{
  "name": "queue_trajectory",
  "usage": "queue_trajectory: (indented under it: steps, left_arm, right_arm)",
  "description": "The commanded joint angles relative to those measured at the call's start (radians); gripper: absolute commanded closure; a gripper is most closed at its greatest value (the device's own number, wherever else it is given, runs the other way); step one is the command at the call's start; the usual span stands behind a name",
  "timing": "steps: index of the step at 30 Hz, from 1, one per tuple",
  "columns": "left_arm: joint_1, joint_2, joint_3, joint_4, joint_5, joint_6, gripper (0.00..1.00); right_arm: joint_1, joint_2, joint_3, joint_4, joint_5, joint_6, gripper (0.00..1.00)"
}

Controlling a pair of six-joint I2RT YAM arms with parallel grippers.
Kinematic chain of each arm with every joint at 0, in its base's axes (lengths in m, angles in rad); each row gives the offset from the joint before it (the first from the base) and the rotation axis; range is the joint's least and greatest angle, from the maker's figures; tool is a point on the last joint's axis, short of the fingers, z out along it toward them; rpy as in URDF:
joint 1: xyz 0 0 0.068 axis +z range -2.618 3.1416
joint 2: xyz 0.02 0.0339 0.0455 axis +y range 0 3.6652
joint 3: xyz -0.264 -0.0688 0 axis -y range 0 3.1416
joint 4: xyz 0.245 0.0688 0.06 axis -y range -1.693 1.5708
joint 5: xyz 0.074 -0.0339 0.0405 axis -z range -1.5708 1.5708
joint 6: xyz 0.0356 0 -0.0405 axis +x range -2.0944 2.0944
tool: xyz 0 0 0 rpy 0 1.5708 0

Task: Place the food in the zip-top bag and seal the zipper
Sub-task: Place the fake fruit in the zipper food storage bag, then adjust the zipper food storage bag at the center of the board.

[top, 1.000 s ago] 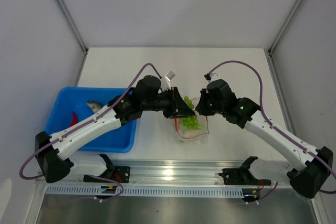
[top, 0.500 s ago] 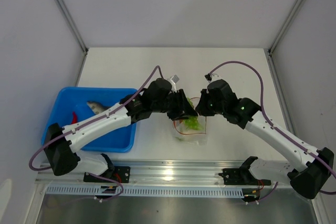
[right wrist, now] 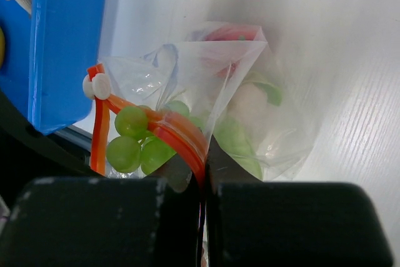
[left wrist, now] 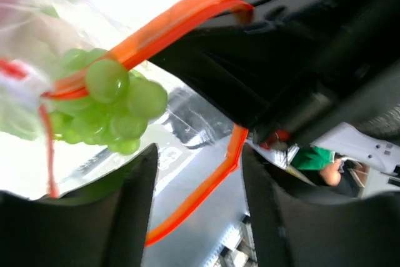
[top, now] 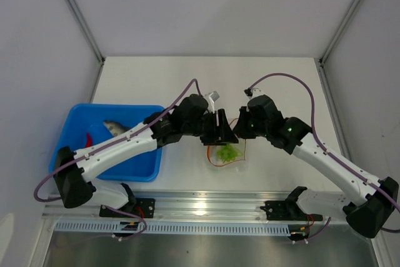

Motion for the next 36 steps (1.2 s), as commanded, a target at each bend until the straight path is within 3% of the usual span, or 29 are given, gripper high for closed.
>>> queue_trajectory:
  steps: [1,9,19,25,29,34,36]
  left_arm:
    - [-0.008,-0.135,0.003,-0.013,-0.106,0.091,0.40]
    - [-0.008,-0.226,0.034,-0.234,-0.371,0.138,0.36]
    - [-0.005,-0.119,0.006,-0.262,-0.341,0.106,0.41]
    - [-0.003,-0.044,0.028,-0.292,-0.321,0.126,0.54]
    - [0.009,0.002,0.065,-0.316,-0.333,0.144,0.69]
    - [0.036,0.053,0.138,-0.322,-0.330,0.183,0.72]
    - [0.047,0.085,0.188,-0.329,-0.327,0.201,0.79]
  right_arm:
    - [-0.001,-0.026,0.020,0.006,0.016,-0.001,1.00]
    - [-0.004,-0.028,0.006,0.011,-0.002,-0.020,1.00]
    - [-0.004,-0.049,0.006,0.014,-0.019,-0.040,1.00]
    - [-0.004,-0.058,0.006,0.006,-0.018,-0.044,1.00]
    - [-0.006,-0.057,0.006,0.006,-0.024,-0.049,1.00]
    - [-0.007,-0.051,0.009,0.004,-0.029,-0.058,1.00]
    - [-0.007,-0.048,0.011,0.009,-0.029,-0.063,1.00]
